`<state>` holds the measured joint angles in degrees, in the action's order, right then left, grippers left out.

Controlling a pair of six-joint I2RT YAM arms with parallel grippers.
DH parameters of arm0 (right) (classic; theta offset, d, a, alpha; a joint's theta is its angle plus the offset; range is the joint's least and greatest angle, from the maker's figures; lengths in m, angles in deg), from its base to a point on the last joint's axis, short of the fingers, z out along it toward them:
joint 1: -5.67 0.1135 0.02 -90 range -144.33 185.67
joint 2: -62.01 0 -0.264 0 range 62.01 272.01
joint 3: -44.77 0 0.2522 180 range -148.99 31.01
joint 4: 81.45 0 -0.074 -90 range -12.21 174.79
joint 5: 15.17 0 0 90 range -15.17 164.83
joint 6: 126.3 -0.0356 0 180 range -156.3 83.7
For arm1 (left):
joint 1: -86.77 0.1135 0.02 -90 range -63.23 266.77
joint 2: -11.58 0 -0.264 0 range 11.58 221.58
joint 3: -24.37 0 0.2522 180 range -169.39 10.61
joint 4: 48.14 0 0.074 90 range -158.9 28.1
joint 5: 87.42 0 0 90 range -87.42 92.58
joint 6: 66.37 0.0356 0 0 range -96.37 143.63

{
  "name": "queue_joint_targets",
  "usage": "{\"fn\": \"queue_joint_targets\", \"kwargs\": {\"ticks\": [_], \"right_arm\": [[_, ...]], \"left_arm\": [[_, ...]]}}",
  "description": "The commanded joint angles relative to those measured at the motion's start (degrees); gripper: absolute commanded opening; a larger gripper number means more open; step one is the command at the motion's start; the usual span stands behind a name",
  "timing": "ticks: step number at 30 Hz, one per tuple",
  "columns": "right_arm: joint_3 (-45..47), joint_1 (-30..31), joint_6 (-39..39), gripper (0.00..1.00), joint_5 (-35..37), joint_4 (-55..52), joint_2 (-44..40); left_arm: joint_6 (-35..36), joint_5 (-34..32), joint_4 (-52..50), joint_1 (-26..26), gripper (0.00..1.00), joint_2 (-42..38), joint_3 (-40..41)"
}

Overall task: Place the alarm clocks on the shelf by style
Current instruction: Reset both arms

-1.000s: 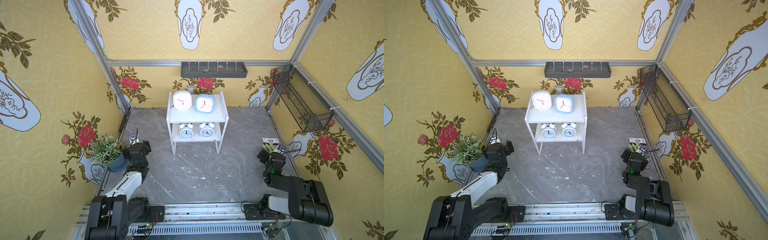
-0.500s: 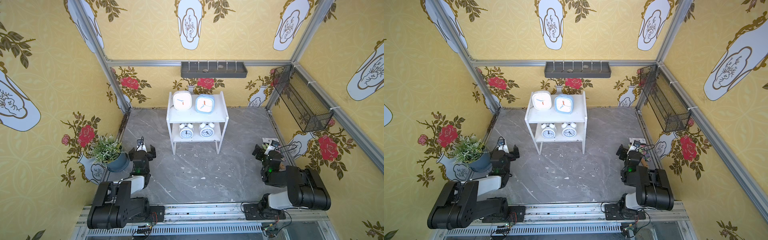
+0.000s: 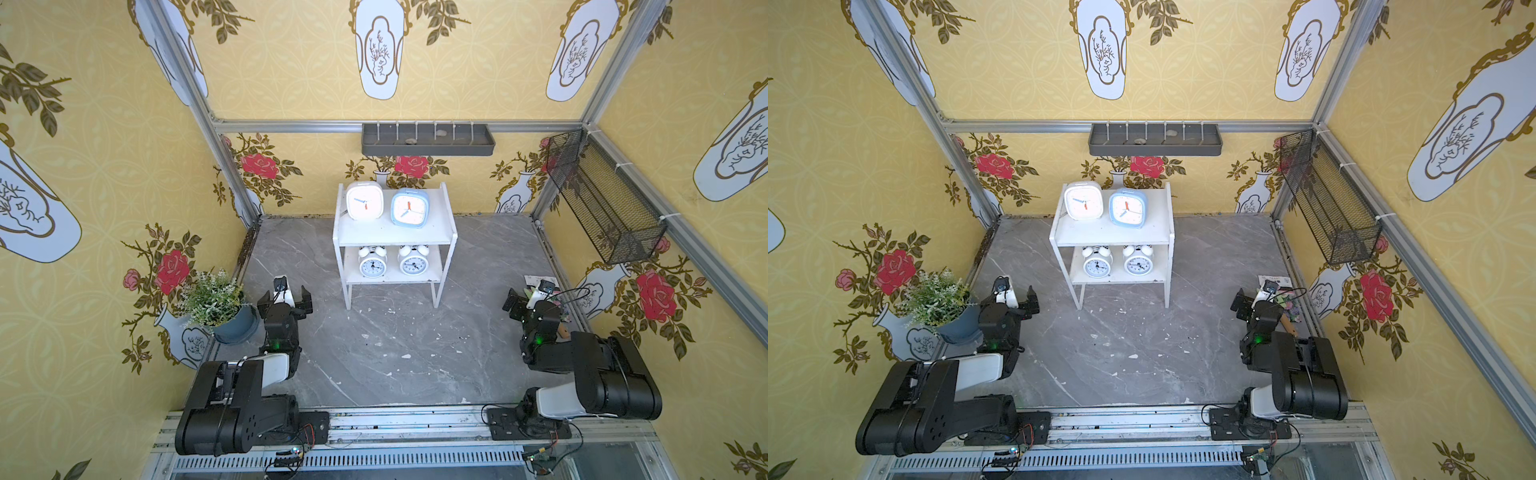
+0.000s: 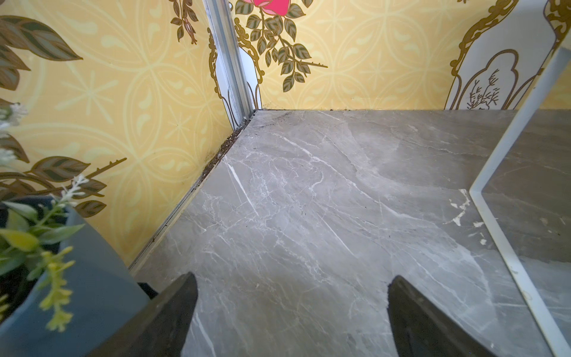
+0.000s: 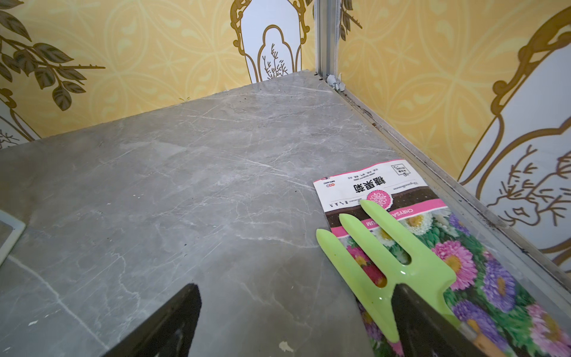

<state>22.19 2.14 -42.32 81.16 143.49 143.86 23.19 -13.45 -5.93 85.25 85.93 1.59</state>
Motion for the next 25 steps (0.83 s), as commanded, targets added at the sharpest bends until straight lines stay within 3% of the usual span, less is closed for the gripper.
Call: {"fn": "queue_joint_targets", "kwargs": {"ticks": [1, 25], "right_arm": [[-0.31, 0.5, 0.51, 0.98, 0.88, 2.42, 0.16], [-0.27, 0.41, 0.26, 0.98, 0.46, 2.69, 0.27]], "left_arm": [[0.64, 0.48, 1.92, 0.03, 0.99, 0.17, 0.32], [0.46, 0.42, 1.99, 0.04, 0.99, -0.01, 0.45]]}}
